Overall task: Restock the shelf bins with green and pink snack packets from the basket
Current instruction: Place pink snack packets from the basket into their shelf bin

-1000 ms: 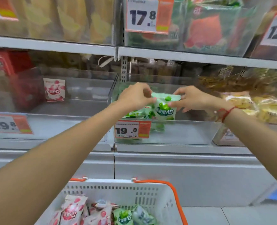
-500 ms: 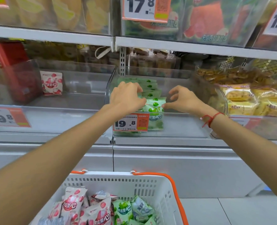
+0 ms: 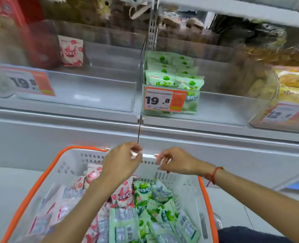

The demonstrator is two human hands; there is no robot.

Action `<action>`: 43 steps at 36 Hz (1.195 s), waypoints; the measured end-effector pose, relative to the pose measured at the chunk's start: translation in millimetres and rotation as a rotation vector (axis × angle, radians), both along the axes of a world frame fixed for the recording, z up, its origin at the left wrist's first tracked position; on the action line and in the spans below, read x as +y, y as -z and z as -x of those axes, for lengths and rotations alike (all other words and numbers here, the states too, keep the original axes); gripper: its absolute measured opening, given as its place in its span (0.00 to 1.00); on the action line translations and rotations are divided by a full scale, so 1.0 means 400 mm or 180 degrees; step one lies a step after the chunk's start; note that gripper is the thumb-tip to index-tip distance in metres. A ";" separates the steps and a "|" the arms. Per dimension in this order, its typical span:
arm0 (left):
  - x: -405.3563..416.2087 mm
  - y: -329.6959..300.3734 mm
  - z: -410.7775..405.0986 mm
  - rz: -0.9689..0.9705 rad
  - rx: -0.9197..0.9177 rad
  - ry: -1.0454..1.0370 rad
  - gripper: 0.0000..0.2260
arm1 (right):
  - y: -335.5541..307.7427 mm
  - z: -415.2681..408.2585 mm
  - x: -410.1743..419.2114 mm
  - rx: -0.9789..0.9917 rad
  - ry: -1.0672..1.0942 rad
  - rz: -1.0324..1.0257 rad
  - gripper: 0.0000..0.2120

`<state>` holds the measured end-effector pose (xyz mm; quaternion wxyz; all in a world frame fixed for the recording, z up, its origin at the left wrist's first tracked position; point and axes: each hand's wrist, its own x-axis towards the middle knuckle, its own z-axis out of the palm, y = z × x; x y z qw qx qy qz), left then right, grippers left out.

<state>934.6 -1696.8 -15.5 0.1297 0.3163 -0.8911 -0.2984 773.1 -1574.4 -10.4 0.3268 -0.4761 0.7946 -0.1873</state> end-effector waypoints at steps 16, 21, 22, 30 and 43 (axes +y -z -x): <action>-0.003 0.344 -0.157 -0.0140 -0.2586 0.0689 0.19 | 0.399 -0.225 -0.031 -0.0360 -0.0491 -0.1095 0.30; -0.015 0.321 -0.131 -0.0368 -0.2181 0.0632 0.19 | 0.365 -0.170 -0.018 -0.0739 -0.0286 -0.0819 0.17; -0.016 0.311 -0.124 -0.0398 -0.2013 0.0595 0.19 | 0.347 -0.156 -0.019 -0.0789 -0.0283 -0.0790 0.15; -0.021 0.159 -0.048 -0.1028 0.0060 0.0435 0.19 | 0.090 -0.027 -0.022 -0.1145 0.0203 -0.0586 0.16; -0.067 -0.173 0.010 -0.0808 0.0173 0.2039 0.23 | -0.220 0.045 0.025 -0.3659 0.1635 -0.0235 0.12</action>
